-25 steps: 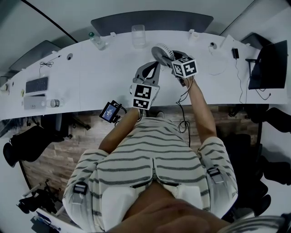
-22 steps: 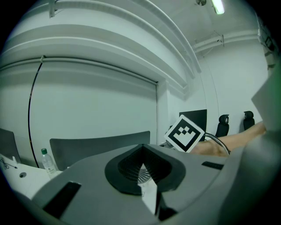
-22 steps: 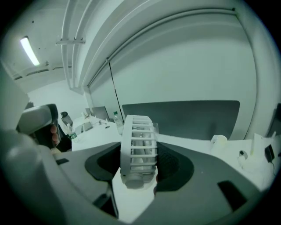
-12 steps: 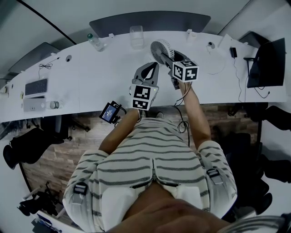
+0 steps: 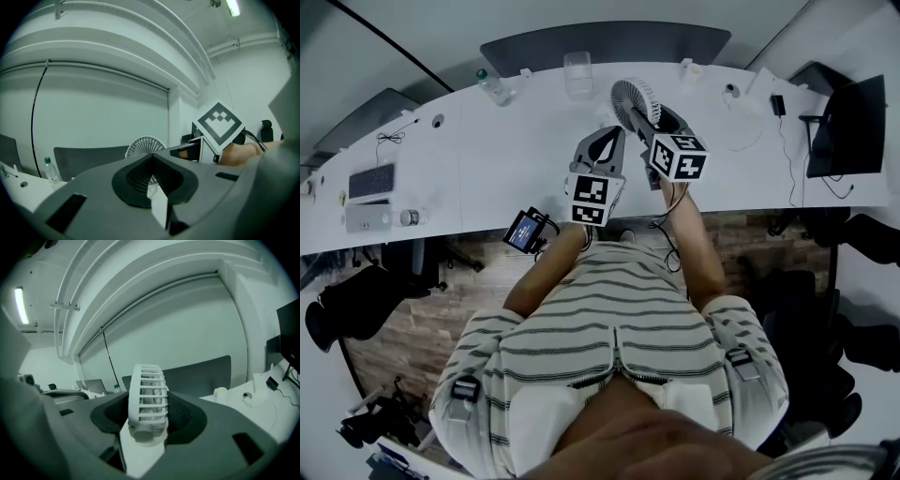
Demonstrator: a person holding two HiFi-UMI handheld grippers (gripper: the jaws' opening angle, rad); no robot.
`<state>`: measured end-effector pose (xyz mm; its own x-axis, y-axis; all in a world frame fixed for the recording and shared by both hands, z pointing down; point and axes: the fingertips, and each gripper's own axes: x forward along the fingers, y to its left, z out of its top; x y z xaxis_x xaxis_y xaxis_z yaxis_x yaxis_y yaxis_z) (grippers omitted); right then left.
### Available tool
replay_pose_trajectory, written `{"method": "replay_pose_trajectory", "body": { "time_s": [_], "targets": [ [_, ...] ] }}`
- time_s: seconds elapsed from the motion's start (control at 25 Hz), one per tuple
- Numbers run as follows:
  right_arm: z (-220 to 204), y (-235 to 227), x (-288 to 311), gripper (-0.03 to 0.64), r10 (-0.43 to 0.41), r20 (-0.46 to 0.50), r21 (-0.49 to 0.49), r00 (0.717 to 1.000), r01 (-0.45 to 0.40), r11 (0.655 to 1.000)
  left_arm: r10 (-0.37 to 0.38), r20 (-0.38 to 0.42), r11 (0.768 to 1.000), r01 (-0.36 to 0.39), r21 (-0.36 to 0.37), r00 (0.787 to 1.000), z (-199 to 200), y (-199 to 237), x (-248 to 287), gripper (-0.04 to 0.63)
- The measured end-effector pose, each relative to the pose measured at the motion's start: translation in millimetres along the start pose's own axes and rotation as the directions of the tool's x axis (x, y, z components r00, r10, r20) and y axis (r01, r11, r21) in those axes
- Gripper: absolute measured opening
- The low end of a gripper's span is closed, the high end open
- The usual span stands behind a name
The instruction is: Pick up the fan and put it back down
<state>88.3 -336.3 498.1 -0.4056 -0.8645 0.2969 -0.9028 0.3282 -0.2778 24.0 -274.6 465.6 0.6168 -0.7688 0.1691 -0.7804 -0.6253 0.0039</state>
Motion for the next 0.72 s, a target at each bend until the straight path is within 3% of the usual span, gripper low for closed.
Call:
{"method": "replay_pose_trajectory", "body": {
  "time_s": [0.72],
  "targets": [
    [29,14,-32,0.229,-0.116,0.145,0.007,0.983,0.116,0.993,0.019,0.045,0.999,-0.018,-0.036,0.999,10,7,-6,0.008]
  ]
}}
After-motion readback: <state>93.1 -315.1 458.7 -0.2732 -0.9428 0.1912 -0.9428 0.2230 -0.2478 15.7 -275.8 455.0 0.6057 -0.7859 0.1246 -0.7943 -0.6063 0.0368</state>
